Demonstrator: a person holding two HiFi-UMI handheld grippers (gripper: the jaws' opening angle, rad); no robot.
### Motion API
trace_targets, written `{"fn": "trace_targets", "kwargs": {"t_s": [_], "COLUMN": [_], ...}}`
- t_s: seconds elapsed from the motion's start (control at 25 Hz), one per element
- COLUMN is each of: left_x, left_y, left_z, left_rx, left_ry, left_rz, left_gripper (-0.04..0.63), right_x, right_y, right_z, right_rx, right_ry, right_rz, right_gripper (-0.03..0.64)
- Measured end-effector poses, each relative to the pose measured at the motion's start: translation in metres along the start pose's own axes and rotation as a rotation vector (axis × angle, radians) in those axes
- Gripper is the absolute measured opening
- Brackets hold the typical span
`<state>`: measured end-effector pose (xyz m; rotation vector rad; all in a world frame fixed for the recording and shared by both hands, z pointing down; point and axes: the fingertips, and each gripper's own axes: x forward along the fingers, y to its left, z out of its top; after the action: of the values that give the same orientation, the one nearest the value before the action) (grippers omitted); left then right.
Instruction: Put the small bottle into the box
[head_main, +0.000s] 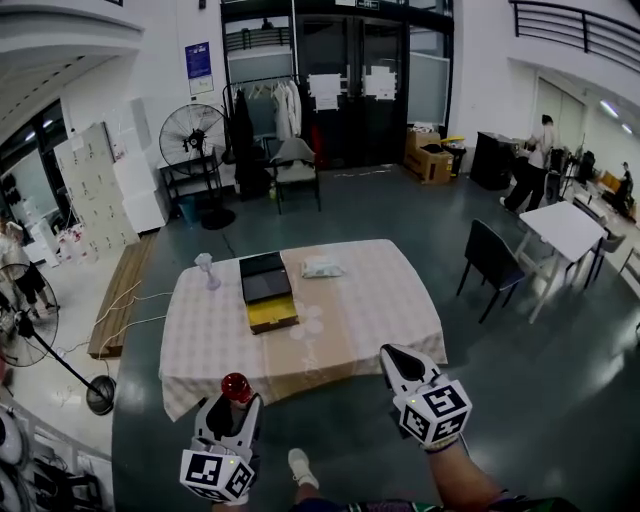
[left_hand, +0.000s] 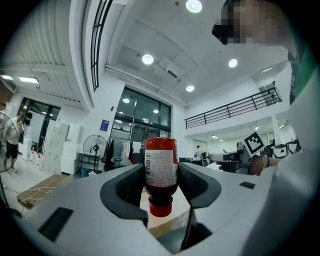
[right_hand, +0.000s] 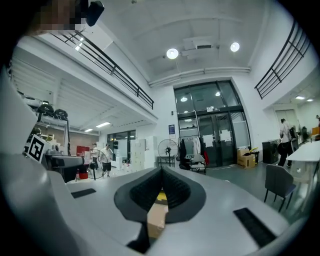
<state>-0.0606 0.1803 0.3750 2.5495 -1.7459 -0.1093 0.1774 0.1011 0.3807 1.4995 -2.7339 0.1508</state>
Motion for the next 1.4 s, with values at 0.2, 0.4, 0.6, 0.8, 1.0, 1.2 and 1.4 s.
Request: {"fn": "trace_targets", "kwargs": {"t_s": [0.2, 0.4, 0.6, 0.8, 1.0, 1.2, 1.4], "left_x": [0.061, 0.107, 0.146, 0.184, 0.211, 0.229, 0.248], "left_y": [0.045, 0.106, 0.153, 0.203, 0.246, 0.259, 0.270], "left_z": [0.018, 0.039, 0.050, 0.044, 0.038, 0.021, 0.008], "left_rx": [-0.016, 0.011, -0.014, -0.019, -0.027, -0.074, -0.122], "left_ry": [0.004, 0.000, -0.004, 0.022, 0.035, 0.057, 0.067], "left_rz": [-0.032, -0.051, -0.100, -0.111, -0.117, -0.133, -0.126], "left_gripper": [0.229, 0.229, 0.229, 0.229, 0.229, 0.229, 0.229], "right_x": [0.074, 0.147, 0.215, 0.282, 0.323, 0.341, 0.361], "right_y": [-0.009, -0.005, -0.007, -0.007, 0.002, 0.002, -0.003], "right_z": [0.024, 0.047, 0.064, 0.071, 0.070, 0.063, 0.056], "right_rx": [-0.008, -0.008, -0.021, -0.016, -0.009, -0.011, -0.001], "right_ry": [0.018, 0.011, -0.009, -0.016, -0.026, -0.002, 0.007], "right_rz": [0.010, 0.007, 0.020, 0.018, 0.016, 0.018, 0.038], "right_gripper": [0.005, 0.005, 0.005, 0.005, 0.005, 0.005, 0.005]}}
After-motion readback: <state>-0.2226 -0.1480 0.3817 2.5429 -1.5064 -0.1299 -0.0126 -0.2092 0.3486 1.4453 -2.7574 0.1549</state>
